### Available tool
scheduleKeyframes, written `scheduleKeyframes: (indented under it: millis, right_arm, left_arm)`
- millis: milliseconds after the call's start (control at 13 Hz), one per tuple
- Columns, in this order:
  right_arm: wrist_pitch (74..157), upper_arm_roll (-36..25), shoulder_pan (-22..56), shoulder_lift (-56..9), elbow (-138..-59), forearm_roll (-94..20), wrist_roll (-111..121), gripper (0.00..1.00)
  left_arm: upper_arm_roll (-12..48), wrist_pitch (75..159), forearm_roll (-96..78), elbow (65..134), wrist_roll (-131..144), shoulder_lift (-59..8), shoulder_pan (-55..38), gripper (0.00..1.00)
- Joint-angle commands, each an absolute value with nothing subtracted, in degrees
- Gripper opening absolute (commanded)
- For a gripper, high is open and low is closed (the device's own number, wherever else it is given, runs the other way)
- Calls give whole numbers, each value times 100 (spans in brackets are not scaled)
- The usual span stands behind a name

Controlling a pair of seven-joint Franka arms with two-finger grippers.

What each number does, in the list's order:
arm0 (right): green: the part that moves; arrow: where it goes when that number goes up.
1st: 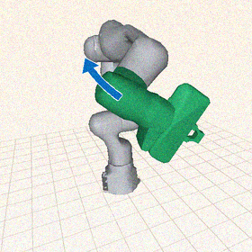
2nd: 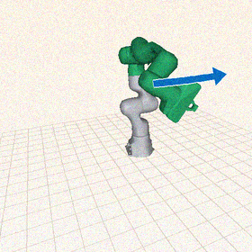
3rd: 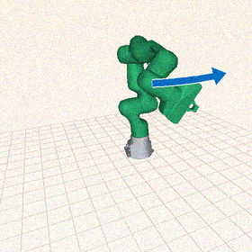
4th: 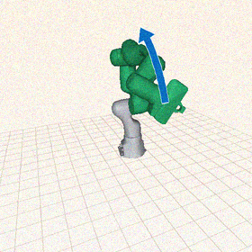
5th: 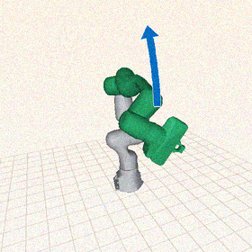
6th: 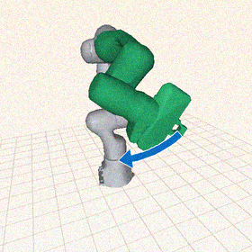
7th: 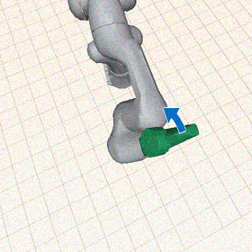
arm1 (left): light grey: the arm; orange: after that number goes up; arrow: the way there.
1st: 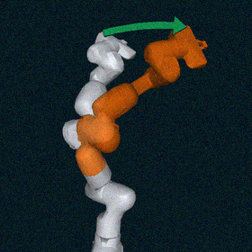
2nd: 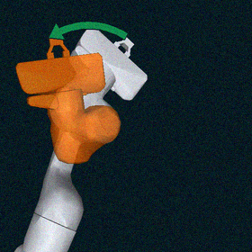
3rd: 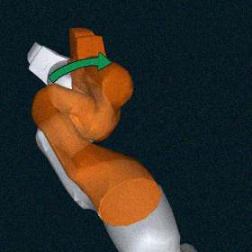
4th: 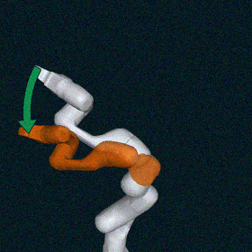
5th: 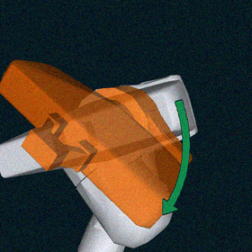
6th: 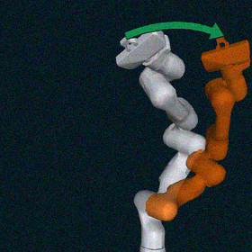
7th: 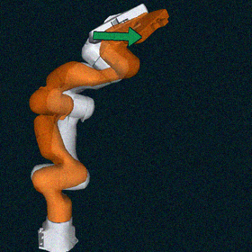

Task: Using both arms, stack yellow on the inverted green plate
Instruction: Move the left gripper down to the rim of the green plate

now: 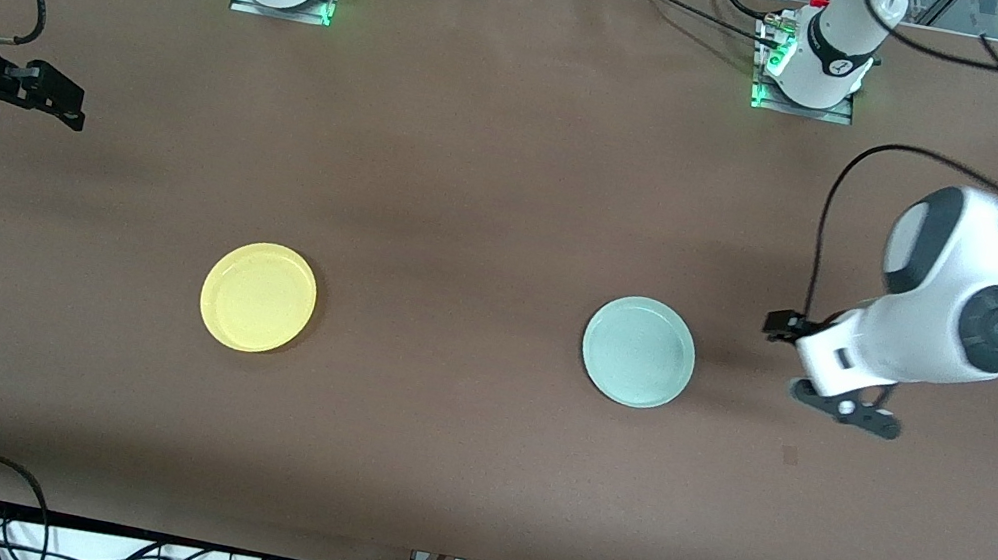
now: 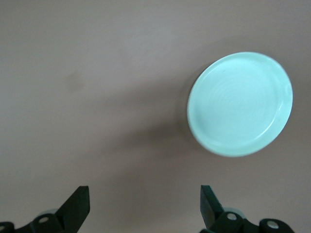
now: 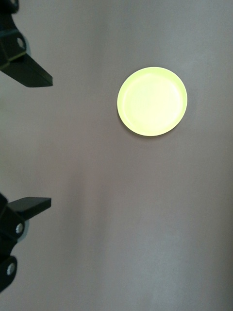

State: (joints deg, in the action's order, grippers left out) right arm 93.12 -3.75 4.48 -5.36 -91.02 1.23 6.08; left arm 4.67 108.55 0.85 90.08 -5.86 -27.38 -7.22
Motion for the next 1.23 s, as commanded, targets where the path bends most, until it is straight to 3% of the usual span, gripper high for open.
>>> scheduleKeyframes:
  millis: [0,462,615,923,1154]
  right_arm:
    - [9308,-343,378,-536,-9062,141,712,100]
    - [9448,-352,255,-764,-9062,123,712,100]
    - [9457,-352,237,-791,-9079,114,695,100]
    - [9457,-343,255,-983,-9114,114,633,100]
    - [9711,-316,360,-1466,-9158,106,589,100]
  left_arm:
    - [413,11528,35,8920,-1054,-3294,-966,100]
    - [536,12804,53,9228,-1063,-4086,-1037,100]
    - [536,12885,44,9237,-1055,-4157,-1116,55]
    - [536,12902,62,9229,-1318,-4254,-1221,5]
    - [527,13068,70,9229,-1327,-4350,-1195,0]
